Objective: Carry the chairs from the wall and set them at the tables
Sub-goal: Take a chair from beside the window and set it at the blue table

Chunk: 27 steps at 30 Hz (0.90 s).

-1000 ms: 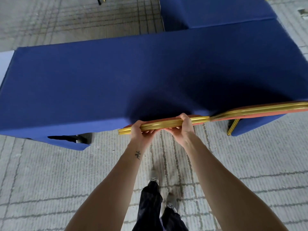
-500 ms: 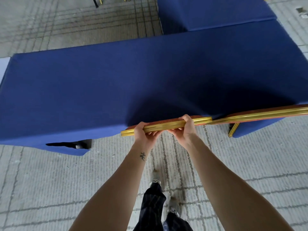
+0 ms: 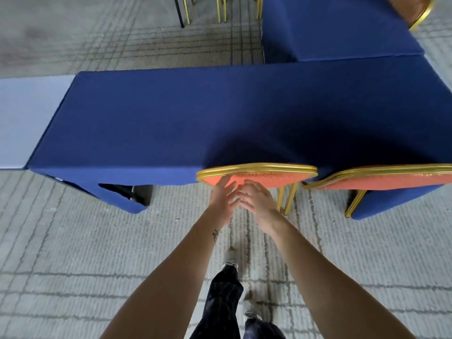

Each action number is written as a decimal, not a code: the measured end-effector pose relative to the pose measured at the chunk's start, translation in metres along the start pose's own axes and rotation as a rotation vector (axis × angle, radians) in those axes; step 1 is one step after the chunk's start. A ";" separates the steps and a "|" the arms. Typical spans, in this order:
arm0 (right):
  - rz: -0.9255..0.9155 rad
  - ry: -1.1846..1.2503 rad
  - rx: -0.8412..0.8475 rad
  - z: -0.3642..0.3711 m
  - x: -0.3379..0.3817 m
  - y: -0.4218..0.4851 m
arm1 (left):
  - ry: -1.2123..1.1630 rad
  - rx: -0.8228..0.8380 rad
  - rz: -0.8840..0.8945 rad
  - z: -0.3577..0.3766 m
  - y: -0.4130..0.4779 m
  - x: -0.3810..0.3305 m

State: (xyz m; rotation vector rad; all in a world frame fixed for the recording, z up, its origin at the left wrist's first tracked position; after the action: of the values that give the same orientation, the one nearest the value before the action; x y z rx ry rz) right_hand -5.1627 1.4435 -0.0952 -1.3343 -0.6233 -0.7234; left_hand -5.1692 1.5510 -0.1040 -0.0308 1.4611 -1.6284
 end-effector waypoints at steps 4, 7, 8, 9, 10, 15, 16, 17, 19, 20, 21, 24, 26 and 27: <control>0.050 0.045 0.081 0.024 -0.014 -0.038 | 0.112 -0.046 0.112 -0.032 -0.044 0.005; 0.104 0.094 0.152 0.042 -0.023 -0.051 | 0.152 -0.109 0.196 -0.073 -0.071 -0.001; 0.107 0.082 0.178 0.051 -0.024 -0.054 | 0.137 -0.126 0.212 -0.089 -0.079 -0.003; 0.114 0.068 0.209 0.064 -0.029 -0.062 | 0.124 -0.153 0.226 -0.110 -0.090 -0.003; 0.121 0.058 0.244 0.080 -0.033 -0.072 | 0.112 -0.180 0.245 -0.132 -0.102 -0.005; 0.108 -0.053 0.433 0.182 -0.047 -0.127 | 0.009 -0.286 0.397 -0.229 -0.167 -0.027; 0.107 -0.083 0.469 0.208 -0.053 -0.143 | -0.011 -0.315 0.441 -0.253 -0.185 -0.033; 0.107 -0.109 0.498 0.228 -0.058 -0.156 | -0.026 -0.347 0.476 -0.272 -0.200 -0.038; 0.115 -0.163 0.574 0.275 -0.074 -0.190 | -0.081 -0.413 0.542 -0.320 -0.236 -0.043; 0.121 -0.187 0.611 0.296 -0.084 -0.206 | -0.105 -0.433 0.566 -0.342 -0.252 -0.043; 0.127 -0.210 0.651 0.320 -0.095 -0.223 | -0.127 -0.456 0.586 -0.366 -0.269 -0.043; 0.146 -0.287 0.768 0.389 -0.139 -0.284 | -0.214 -0.549 0.634 -0.450 -0.319 -0.032; 0.160 -0.338 0.838 0.435 -0.175 -0.330 | -0.287 -0.623 0.666 -0.511 -0.356 -0.019; 0.170 -0.363 0.868 0.455 -0.193 -0.353 | -0.318 -0.656 0.673 -0.540 -0.374 -0.011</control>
State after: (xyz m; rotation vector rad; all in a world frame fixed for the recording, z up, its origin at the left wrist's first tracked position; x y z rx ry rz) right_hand -5.5556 1.8853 0.0430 -0.6839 -0.9583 -0.0228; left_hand -5.6871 1.9281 0.0398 -0.1440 1.4772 -0.5441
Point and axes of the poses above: each hand's wrist, its own y-axis towards the middle knuckle, its own z-axis out of the palm, x = y × z, the point moved 7 cm from there along y, towards the middle knuckle, and after that the axes turned 3 degrees about -x, right-handed, at the moved point
